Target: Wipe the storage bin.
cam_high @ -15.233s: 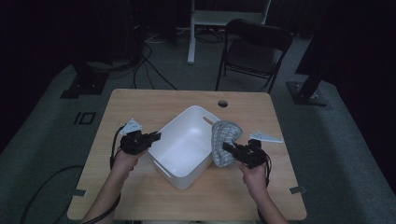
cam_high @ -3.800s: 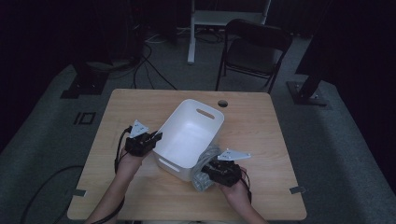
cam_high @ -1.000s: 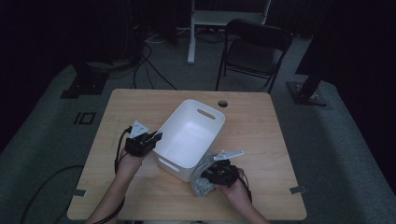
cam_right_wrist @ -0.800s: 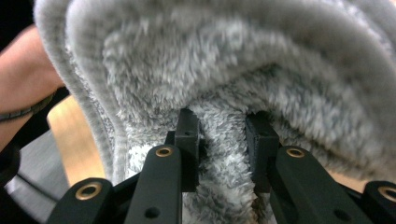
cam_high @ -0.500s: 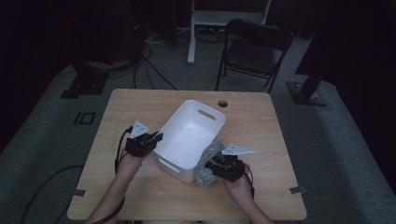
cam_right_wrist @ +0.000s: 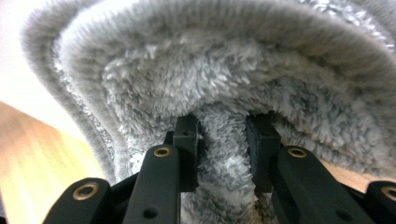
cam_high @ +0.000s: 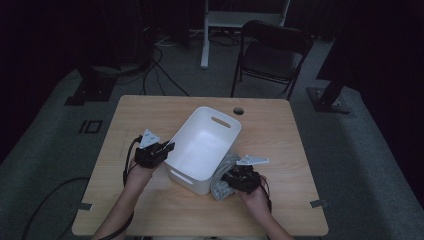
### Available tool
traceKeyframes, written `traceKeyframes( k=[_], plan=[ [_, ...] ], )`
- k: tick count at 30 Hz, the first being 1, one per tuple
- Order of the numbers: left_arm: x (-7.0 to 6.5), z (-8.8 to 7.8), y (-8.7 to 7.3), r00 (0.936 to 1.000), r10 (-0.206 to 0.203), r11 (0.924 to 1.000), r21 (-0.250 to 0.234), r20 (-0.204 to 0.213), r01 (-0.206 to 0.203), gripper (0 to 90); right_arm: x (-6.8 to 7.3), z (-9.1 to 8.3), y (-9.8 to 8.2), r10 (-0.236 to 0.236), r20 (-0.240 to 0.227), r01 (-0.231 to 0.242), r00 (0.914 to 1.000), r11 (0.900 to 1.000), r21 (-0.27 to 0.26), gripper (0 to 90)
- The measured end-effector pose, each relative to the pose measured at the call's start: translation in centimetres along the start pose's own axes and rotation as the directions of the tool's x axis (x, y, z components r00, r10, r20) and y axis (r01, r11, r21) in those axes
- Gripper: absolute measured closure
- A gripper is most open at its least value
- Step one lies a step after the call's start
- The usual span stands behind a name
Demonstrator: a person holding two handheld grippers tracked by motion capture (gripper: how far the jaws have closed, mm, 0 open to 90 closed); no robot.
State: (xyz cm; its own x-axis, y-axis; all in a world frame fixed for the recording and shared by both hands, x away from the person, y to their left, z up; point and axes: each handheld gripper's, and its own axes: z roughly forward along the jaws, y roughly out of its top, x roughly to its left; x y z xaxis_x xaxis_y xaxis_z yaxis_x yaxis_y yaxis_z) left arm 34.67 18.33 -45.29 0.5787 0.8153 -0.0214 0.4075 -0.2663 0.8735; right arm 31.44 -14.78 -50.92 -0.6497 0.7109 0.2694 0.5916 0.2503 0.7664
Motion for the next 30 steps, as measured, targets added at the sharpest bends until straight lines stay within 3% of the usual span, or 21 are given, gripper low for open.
traceKeyframes(
  k=[5, 7, 12, 16, 18, 20, 22, 24, 30],
  plan=[
    [0.0, 0.0, 0.0, 1.0000, 0.002, 1.0000, 0.001, -0.002, -0.002, 81.3, -1.0, 1.3, -0.6, 0.015, 0.015, -0.015, 0.9998, 0.999, 0.050, 70.4],
    [0.0, 0.0, 0.0, 1.0000, -0.002, 1.0000, -0.002, -0.002, 0.002, 80.8, -1.7, 2.1, -1.2, 0.050, 0.005, -0.051, 0.9987, 0.996, 0.072, 70.5],
    [0.1, 0.0, -0.1, 0.9999, -0.010, 0.9999, -0.010, -0.003, 0.010, 80.8, -0.9, 1.2, -0.1, -0.001, 0.020, -0.001, 0.9998, 0.995, 0.095, 72.4],
    [0.0, 0.0, -0.1, 1.0000, -0.003, 0.9999, -0.012, -0.007, 0.003, 80.9, -0.2, -1.7, 1.6, 0.001, -0.022, -0.001, 0.9998, 1.000, -0.018, 72.2],
    [-0.1, 0.0, -0.1, 1.0000, -0.001, 0.9999, -0.011, -0.003, 0.001, 81.0, 0.2, -3.3, 2.8, -0.027, -0.032, 0.024, 0.9991, 0.996, -0.086, 72.2],
    [-0.1, 0.1, 0.0, 1.0000, 0.002, 0.9999, -0.010, -0.001, -0.002, 81.2, 0.5, -4.3, 3.9, -0.059, -0.014, 0.057, 0.9982, 0.991, -0.120, 72.1],
    [-0.2, 0.1, 0.0, 0.9998, 0.018, 0.9998, -0.010, -0.001, -0.018, 81.1, 0.4, -4.3, 4.3, -0.071, 0.002, 0.071, 0.9975, 0.990, -0.123, 72.0],
    [-0.4, 0.1, 0.0, 0.9995, 0.031, 0.9995, -0.007, -0.001, -0.031, 80.9, -0.1, -3.9, 4.3, -0.047, -0.018, 0.044, 0.9987, 0.990, -0.131, 71.5],
    [-0.4, 0.1, 0.0, 0.9997, 0.026, 0.9996, -0.008, 0.000, -0.026, 81.0, -0.8, -2.7, 3.3, -0.016, 0.000, 0.016, 0.9999, 0.996, -0.089, 71.4]
  ],
)
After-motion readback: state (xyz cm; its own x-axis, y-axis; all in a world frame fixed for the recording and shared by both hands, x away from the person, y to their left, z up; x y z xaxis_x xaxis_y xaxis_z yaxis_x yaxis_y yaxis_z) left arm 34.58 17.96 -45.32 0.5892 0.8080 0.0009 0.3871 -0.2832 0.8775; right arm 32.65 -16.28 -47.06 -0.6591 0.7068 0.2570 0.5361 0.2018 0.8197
